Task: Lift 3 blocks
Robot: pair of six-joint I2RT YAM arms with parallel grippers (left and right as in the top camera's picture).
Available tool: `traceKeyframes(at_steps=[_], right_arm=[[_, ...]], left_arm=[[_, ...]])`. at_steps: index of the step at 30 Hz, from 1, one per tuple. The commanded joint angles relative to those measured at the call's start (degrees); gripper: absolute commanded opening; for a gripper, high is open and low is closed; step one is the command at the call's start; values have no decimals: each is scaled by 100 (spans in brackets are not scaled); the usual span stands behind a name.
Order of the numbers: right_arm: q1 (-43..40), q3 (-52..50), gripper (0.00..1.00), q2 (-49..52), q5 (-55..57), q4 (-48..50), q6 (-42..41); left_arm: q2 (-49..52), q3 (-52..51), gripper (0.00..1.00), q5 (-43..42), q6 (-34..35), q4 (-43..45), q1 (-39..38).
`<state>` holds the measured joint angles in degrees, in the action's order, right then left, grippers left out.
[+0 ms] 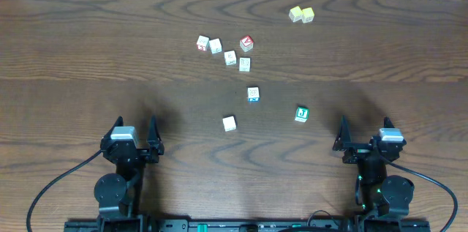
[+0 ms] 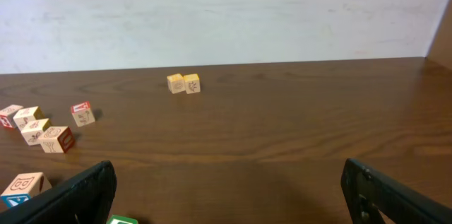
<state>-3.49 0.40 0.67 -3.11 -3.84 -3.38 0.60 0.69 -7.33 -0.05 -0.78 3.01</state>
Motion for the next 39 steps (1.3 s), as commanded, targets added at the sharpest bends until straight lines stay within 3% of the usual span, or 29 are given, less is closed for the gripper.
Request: traceKeyframes(at_steps=[1,14,19,21,23,25,27,30,32,35,39], right_arm=[[-66,-9,99,-35,4,-24,66],[-63,-9,99,-35,-87,175,-15],[-59,-9,99,-35,-2247,304,-1746],[-59,-9,99,-35,-3091,328,-2612],[-59,-9,99,-35,-3233,323,-3442],[-59,-9,99,-35,-3075,415,-4039],[-59,-9,99,-35,-2983,826,-4094],[-59,-2,99,-35,-3132,2140,-4092],[-61,129,99,-33,-2835,2605,-4065],[-61,660,99,39,-2712,2304,-3539],[-61,1834,99,546,-2691,761,-2601]], left_arm=[[-37,-46,76,-105,-76,-260,31],[-37,-46,76,-105,-76,-260,31],[-37,-46,76,-173,68,-238,31],[-37,-46,76,-715,804,-188,31],[-37,-46,76,-1340,1530,-81,31],[-37,-46,76,-1438,1753,-7,31],[-37,-46,76,-1567,2079,393,31],[-37,-35,76,-2433,2120,1834,31],[-35,129,76,-2527,2177,2020,31],[44,544,76,-2524,2131,1722,31],[603,1585,76,-2524,1451,734,31]])
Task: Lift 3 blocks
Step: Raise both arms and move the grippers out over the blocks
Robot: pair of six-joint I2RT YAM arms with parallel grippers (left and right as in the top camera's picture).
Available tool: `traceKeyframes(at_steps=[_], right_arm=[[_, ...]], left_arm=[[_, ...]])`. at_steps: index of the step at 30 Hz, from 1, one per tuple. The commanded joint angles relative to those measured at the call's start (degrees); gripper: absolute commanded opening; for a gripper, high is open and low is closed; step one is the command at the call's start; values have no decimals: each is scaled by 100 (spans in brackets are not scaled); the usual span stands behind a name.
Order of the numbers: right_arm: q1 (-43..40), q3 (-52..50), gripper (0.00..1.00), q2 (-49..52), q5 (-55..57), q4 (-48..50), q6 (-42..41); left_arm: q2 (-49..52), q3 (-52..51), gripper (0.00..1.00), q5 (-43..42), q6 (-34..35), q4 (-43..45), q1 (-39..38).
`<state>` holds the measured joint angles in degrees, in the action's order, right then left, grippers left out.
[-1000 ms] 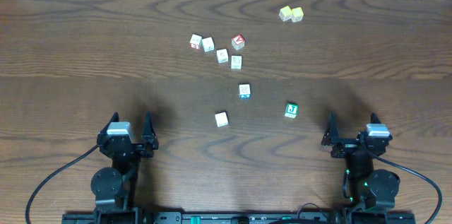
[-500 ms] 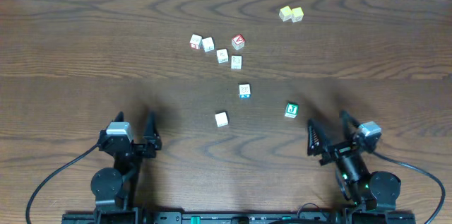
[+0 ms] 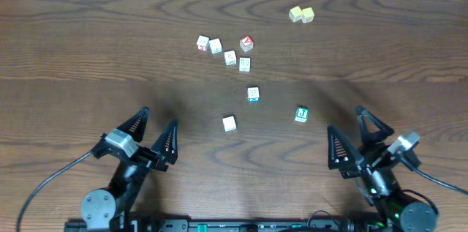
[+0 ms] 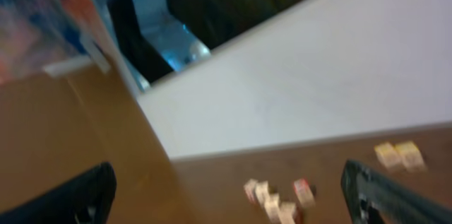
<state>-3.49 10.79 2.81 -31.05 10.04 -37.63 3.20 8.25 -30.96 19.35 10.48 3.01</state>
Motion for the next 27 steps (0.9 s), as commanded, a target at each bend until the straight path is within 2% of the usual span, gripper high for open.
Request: traceKeyframes(at_steps=[1,4,7,10,12,16,20,24,27], right_arm=[[-61,1095,99,538,101,-990,1021],[-61,2011,99,1298,98,-1985,1554],[-59,3333,99,2483,28,-3554,2253],[-59,4343,99,3412,-358,-4787,2973],[-59,4822,99,3886,-879,-5318,3346],[-59,5134,99,4413,-2111,-5545,3353],[-59,5143,99,4601,-1469,-5700,3200],[-17,5388,99,5040,-385,-6708,3008],[149,5810,99,5654,393,-7656,3215]], left_arm=[[612,1202,76,-160,-750,-774,31],[1456,2229,76,-157,-1211,-1897,31],[2610,3477,76,-435,-1248,-3314,31],[3222,3908,76,-1558,-1163,-3449,31],[3427,3930,76,-2076,-1167,-3169,31],[3639,3939,76,-2214,-1161,-3062,31],[3934,4260,77,-1659,-719,-3633,31],[5005,5606,77,-981,-1095,-5742,26],[5794,6537,76,9,-1314,-7042,-87]])
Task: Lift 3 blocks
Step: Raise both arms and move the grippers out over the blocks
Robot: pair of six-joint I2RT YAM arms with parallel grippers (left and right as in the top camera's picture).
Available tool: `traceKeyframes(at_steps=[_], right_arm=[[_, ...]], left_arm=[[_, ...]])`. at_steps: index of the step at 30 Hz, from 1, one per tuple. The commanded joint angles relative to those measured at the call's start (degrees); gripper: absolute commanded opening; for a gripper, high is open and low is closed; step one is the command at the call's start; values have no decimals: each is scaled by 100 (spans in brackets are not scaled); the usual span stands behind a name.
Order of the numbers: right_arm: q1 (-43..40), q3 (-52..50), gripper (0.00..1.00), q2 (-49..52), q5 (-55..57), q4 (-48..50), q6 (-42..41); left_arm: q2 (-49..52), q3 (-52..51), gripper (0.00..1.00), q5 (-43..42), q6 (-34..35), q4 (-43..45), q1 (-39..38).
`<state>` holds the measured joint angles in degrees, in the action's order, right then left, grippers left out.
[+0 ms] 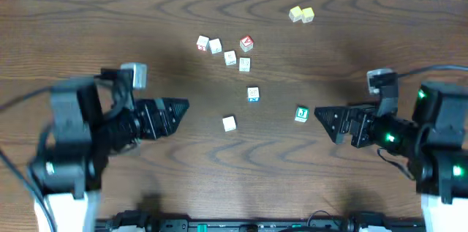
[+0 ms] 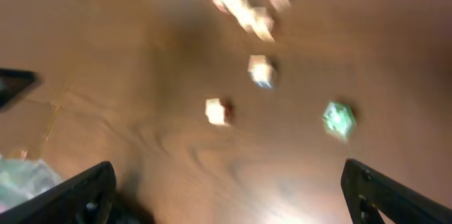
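Observation:
Several small blocks lie scattered on the wooden table. A green J block [image 1: 301,114] [image 2: 339,119] lies just left of my right gripper [image 1: 325,124] [image 2: 226,203], which hovers open and empty, its fingers [image 2: 85,196] wide apart. Farther left are a plain cream block [image 1: 229,123] [image 2: 217,111] and a blue-edged block [image 1: 253,94] [image 2: 261,71]. My left gripper [image 1: 179,113] points right toward the cream block, open and holding nothing. The right wrist view is blurred.
A loose row of pale blocks [image 1: 219,47] [image 2: 244,8] with a red block [image 1: 246,43] lies farther back. Two yellow blocks [image 1: 301,15] sit near the far edge. Both arm bodies stand over the table's left and right sides.
Both arms have come forward from the near edge and now lean in over the table, grippers pointing toward the middle. The right wrist camera now looks down on the blocks. No block has moved.
First both arms sat folded at the near edge with the grippers open, facing the far wall. Then they were raised there, fingers spread wide. Now they reach in from left and right toward the nearest blocks, which lie where they were.

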<state>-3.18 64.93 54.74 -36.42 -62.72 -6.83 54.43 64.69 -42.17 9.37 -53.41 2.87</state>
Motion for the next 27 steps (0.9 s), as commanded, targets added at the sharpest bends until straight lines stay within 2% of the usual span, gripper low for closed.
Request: traceKeyframes(at_steps=[1,3,6,9,10,12,14,17,20,24,27], right_arm=[[201,564,99,756,1185,-612,133],[271,713,99,1108,1204,-737,127],[291,697,99,1403,562,-649,127],[293,684,99,1639,413,-542,133],[299,678,95,1676,476,-549,131],[363,627,84,1784,756,-588,120],[479,518,74,1961,1379,-557,-282],[638,459,75,2221,1786,-417,-538],[857,459,80,2472,1801,-319,-647],[1126,459,84,2758,2013,-31,-693],[1231,459,84,3073,2286,321,-861]], left_arm=[[981,1193,77,1368,-315,-977,-140],[1250,1320,76,1207,-308,-1045,-173],[1574,1305,76,605,-142,-1235,-173],[1810,1228,76,212,-348,-1392,-319],[1869,1224,76,232,-479,-1478,-422],[1982,1222,77,369,-590,-1609,-704],[2122,1202,76,911,-273,-1665,-1169],[2312,1132,77,2087,616,-1661,-1810],[2562,1075,76,2684,970,-1661,-2385],[2946,1064,76,2850,1202,-1526,-2758],[3473,1064,76,2577,1384,-1316,-3005]])
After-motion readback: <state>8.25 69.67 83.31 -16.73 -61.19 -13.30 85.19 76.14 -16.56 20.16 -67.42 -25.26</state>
